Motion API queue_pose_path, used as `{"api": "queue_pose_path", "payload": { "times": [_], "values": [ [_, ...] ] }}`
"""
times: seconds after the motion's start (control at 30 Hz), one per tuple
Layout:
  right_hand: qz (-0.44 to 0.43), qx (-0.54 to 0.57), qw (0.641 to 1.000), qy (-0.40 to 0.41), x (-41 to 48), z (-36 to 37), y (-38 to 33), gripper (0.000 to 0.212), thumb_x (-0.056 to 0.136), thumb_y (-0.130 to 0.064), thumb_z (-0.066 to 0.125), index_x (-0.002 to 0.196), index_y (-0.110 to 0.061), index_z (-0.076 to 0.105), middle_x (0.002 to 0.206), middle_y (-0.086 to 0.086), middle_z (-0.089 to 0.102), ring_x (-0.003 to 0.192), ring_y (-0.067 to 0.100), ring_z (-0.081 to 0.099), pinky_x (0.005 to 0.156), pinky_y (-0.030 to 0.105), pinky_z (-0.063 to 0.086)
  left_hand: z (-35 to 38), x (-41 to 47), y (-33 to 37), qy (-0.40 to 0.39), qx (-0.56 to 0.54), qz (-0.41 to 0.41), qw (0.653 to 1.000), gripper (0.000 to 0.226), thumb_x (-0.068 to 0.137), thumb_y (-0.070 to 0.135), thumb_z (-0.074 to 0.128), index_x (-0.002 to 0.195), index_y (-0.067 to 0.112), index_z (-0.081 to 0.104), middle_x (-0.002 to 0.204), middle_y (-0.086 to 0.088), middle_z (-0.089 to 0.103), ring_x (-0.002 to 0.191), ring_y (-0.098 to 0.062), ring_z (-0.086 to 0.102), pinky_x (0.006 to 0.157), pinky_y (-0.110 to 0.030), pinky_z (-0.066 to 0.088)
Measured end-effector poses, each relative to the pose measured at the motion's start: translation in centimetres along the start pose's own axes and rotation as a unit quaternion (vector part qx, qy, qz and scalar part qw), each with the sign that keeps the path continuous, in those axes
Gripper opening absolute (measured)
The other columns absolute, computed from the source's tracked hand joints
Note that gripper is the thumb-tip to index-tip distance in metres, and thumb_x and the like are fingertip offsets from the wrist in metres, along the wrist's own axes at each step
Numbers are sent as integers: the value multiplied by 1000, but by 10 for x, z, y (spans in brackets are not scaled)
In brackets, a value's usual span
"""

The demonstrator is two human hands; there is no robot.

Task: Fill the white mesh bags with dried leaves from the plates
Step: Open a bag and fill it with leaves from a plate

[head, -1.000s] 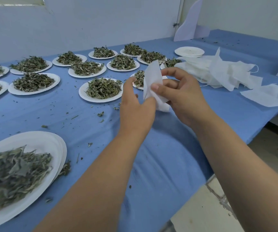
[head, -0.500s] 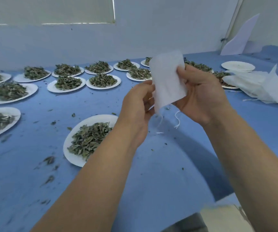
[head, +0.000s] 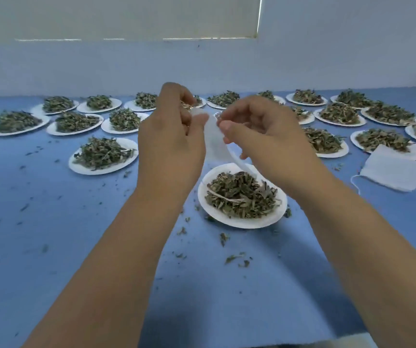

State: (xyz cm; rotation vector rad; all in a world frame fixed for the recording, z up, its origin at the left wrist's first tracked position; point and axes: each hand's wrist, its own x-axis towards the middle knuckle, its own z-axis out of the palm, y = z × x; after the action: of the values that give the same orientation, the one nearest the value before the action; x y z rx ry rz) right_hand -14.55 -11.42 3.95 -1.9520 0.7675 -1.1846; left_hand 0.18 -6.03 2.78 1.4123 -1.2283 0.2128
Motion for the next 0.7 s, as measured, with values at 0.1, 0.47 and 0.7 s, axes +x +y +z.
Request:
{"api": "queue_pose_path", "payload": {
  "times": [0.1,0.47,0.7],
  "values": [
    [50,122,986,-97,6,29,-19,11,91,-17,67,101,-19,67,100,6,76,86,23,74,70,36,60,-22,7,-12,10,46,30,998,19,91,24,65,106,24,54,61,12,51,62,-9,55,58,-31,48],
    [208,389,864,-243,21,85,-26,15,99,-18,60,92,-10,71,88,10,73,78,23,72,72,34,60,-76,25,-16,-38,15,-79,996,26,96,30,48,90,18,70,75,1,67,77,-16,62,75,-40,52],
    [216,279,924,-149,20,83,-15,24,88,8,47,100,-4,63,84,20,70,68,26,67,59,31,57,-77,-1,-36,-192,-30,-95,976,58,71,43,72,125,46,50,108,17,62,99,2,60,78,-24,46]
  ]
}}
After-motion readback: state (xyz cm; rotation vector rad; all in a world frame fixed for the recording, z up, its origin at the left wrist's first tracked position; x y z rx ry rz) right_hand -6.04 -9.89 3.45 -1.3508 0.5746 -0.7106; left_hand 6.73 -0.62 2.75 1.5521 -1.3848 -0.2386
